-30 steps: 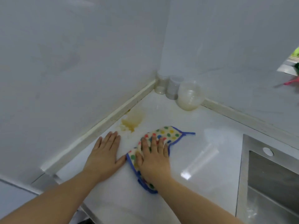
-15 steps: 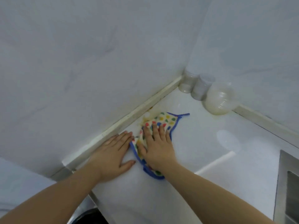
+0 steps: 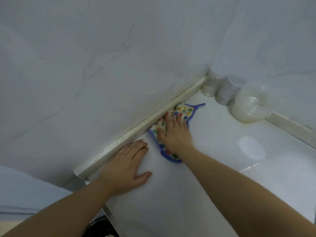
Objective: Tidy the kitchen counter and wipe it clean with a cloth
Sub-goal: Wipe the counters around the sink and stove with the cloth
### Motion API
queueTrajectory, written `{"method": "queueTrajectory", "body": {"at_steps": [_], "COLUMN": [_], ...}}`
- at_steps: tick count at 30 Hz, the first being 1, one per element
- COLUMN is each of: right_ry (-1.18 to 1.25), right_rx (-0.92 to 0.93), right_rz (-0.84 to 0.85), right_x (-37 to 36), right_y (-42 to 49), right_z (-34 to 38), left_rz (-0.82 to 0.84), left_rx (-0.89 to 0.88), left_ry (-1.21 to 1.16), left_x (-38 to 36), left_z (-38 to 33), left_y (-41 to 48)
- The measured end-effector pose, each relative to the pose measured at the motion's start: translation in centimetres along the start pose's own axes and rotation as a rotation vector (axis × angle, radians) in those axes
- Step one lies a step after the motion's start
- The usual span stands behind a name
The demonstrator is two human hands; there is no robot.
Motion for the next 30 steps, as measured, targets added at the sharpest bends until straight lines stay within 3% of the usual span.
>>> {"method": "queueTrajectory", "body": {"at_steps": [4, 6, 12, 16, 19, 22, 25, 30], "right_ry": [0.157, 0.170, 0.070, 0.059, 0.077, 0.072, 0.016, 0.069], "right_rx": [-0.269, -0.275, -0.028, -0.230, -0.326, -0.176, -0.028, -0.387], "right_rz": [-0.055, -0.067, -0.004, 0.002, 0.005, 0.017, 0.073, -0.001], "right_x": [1.5, 0.8, -0.6, 1.0, 0.7, -0.7, -0.7, 0.8], "right_y": [2.9, 2.3, -1.1, 2.7, 2.1, -1.1, -1.8, -4.4], "right_z": [-3.0, -1.1, 2.6, -1.7, -0.9, 2.3, 0.7, -5.5], "left_rz": [-0.046, -0.035, -0.002, -0.033, 0.005, 0.060, 0.066, 0.020], "left_rx": [-0.009, -0.020, -0.012, -0.040, -0.028, -0.015, -0.005, 0.009], "left_ry": [0.015, 0.023, -0.025, 0.003, -0.012, -0.024, -0.023, -0.134], "left_x": [0.2, 0.1, -0.3, 0.1, -0.2, -0.4, -0.2, -0.1], "left_z": [0.0, 0.1, 0.2, 0.0, 0.2, 0.4, 0.3, 0.2], "left_y": [0.0, 0.0, 0.0, -0.1, 0.0, 0.1, 0.0, -0.1]}}
Point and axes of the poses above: each hand's wrist, its own y-axis towards the middle knuckle, its own x-axis out of the back of the hand, z = x × y, the point moved 6 cm from there along y, towards the middle knuckle, and after that the axes turned 6 degrees about y, right-handed, at the moved point
